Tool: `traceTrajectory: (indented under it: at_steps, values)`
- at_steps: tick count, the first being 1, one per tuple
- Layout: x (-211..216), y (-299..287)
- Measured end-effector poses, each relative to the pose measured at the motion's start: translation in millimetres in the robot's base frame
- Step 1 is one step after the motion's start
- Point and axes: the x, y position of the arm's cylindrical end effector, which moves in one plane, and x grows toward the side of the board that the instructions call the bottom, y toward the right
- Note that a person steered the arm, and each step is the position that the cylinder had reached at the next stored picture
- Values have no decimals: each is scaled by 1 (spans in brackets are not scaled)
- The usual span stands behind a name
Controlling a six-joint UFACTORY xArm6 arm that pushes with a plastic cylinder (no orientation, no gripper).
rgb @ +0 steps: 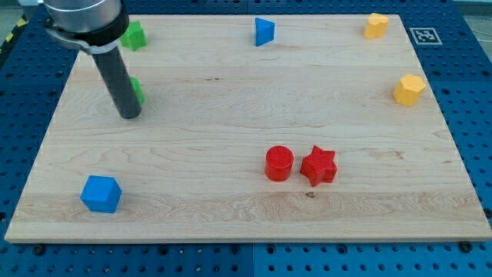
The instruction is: Slide green circle down diagonal to blue cube
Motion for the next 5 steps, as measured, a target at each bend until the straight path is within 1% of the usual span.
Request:
traceTrajectory:
  at_steps: [1, 2, 3, 4, 5]
  values:
    - [0, 8]
    - [0, -7]
    - [14, -29]
    - [5, -61]
    - [-25, -69]
